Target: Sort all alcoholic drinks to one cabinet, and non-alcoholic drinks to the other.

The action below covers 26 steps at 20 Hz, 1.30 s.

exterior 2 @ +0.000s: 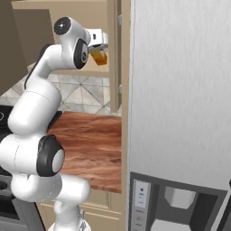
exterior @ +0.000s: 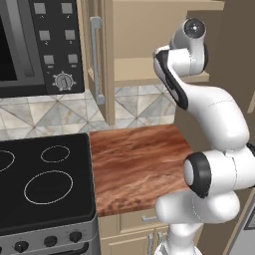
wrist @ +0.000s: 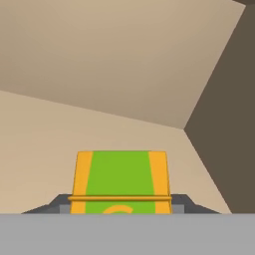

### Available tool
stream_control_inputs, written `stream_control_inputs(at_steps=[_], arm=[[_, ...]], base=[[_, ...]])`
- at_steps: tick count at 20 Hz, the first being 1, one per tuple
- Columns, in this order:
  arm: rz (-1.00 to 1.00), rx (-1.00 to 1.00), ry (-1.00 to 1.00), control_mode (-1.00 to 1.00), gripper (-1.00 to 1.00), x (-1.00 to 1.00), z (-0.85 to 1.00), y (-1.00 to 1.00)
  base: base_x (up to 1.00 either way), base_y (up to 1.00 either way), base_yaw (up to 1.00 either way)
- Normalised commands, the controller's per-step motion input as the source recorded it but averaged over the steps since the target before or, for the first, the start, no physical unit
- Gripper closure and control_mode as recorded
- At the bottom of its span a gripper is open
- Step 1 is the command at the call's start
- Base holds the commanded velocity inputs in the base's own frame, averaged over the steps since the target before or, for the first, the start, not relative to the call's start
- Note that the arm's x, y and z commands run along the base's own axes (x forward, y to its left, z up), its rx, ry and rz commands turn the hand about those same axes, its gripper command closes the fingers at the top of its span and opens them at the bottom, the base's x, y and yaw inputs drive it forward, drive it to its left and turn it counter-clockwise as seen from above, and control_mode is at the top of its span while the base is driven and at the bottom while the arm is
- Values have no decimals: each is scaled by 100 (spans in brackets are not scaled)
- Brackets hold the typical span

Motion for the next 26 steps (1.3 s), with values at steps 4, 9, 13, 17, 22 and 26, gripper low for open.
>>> stream_control_inputs(at_steps=[4, 9, 13, 17, 22, 26], arm=[[0, 0, 0, -100, 100, 25, -6, -4], [0, 0, 0, -100, 100, 22, -8, -3], [0, 0, 0, -100, 100, 17, -3, 0], [0, 0, 0, -100, 100, 15, -4, 0], [0, 0, 0, -100, 100, 11, -4, 0], [0, 0, 0, -100, 100, 7, -6, 0]], base=[[0, 0, 0], [0, 0, 0], [0, 0, 0], [0, 0, 0], [0, 0, 0], [0, 0, 0]])
